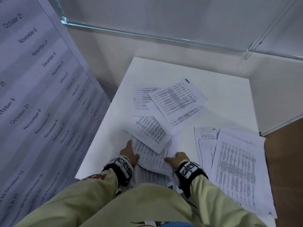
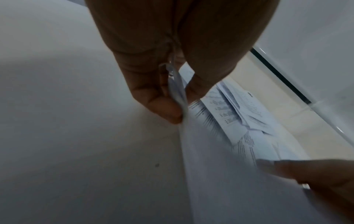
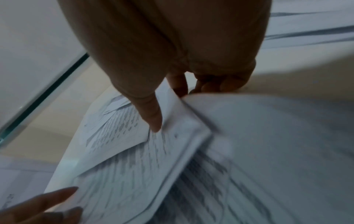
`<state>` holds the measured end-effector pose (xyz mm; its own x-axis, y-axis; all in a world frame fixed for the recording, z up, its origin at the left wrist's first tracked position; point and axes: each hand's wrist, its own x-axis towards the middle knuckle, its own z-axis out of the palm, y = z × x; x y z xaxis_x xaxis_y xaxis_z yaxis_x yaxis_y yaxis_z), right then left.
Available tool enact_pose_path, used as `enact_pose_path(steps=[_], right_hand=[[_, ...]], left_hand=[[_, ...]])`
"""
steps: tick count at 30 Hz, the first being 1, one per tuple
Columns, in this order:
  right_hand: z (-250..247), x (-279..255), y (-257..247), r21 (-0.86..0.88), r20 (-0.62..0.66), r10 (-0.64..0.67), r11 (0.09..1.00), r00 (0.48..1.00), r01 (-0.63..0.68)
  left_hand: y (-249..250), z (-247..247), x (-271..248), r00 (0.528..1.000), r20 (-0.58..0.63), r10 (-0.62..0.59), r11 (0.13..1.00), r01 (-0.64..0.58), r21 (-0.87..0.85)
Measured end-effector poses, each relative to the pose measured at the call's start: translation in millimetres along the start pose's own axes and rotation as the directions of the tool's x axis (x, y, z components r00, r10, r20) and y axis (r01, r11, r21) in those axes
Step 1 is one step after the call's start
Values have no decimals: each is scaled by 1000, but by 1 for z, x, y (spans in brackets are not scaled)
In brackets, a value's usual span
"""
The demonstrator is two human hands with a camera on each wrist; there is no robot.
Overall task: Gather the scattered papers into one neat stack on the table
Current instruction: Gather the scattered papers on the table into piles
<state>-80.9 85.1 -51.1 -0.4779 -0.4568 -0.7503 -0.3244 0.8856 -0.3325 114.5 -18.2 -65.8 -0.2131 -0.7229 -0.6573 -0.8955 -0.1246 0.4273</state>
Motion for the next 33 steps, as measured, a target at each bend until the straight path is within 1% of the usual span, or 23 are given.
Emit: enact_pose_path(steps=[2,4,5,7,8,9,10,11,12,14,15,16,18,21,23,25,26,27,28,29,30,31,33], right_hand=[[-1,-1,10,85,-24,-24,996,999,26],[-7,-1,21,213,-66,-38,976,997,51],[-13,-1,27,246,-69,-47,967,996,63],[-28,-4,39,240,-65,-67,967,996,81],[-34,-4,46,243,-63,-68,967,996,81],[-40,-5,52,251,-51,-62,965,997,73],[-45,-6,57,270,-41,-69,960,997,78],[-50,-9,62,284,-19,-70,956,997,72],[-52,-10,66,282,-8,-67,957,998,66],[-57,-22,69,281,41,-59,959,997,45],[-58,-24,72,294,51,-54,955,997,37],[-58,-26,74,330,57,-53,944,997,31],[-60,-23,78,421,35,-57,906,998,37],[-58,-10,80,451,5,-35,892,999,29],[-59,-7,72,434,9,-44,900,999,36],[-57,-4,64,429,1,-81,900,997,73],[-54,-2,61,432,3,-97,898,995,86],[-53,-1,58,441,0,-109,892,994,98],[-52,-1,53,441,-16,-116,891,993,112],[-51,0,49,444,-29,-121,888,992,121],[-50,2,45,448,-34,-122,885,992,124],[-48,6,41,462,-28,-111,880,993,111],[-45,13,33,482,-27,-89,871,996,91]], left_hand=[[8,9,-2,999,38,6,999,-8,32],[17,17,-6,999,34,4,999,-6,54],[21,19,-9,1000,-6,5,996,-4,88],[28,21,-14,991,-133,32,981,-5,195],[33,21,-16,979,-191,72,970,-25,240],[37,21,-17,966,-224,133,954,-64,292],[43,20,-16,954,-220,205,927,-116,356],[49,21,-12,945,-179,274,886,-175,430],[55,23,-8,940,-109,322,838,-229,496],[66,28,1,939,56,339,751,-306,584],[70,32,3,935,115,335,721,-333,608],[73,36,4,929,146,339,699,-353,622],[77,45,0,915,158,370,668,-380,639],[74,55,-13,896,217,387,628,-429,650],[69,57,-22,888,224,401,640,-447,626],[65,52,-24,896,159,414,695,-424,581],[63,47,-23,912,114,393,731,-385,563],[60,41,-21,935,72,348,770,-329,546],[56,35,-18,957,49,286,807,-269,527],[53,29,-16,971,62,231,827,-230,513],[50,24,-14,974,98,205,826,-226,517],[49,21,-13,968,132,215,805,-252,538],[48,20,-14,947,164,277,754,-320,573]])
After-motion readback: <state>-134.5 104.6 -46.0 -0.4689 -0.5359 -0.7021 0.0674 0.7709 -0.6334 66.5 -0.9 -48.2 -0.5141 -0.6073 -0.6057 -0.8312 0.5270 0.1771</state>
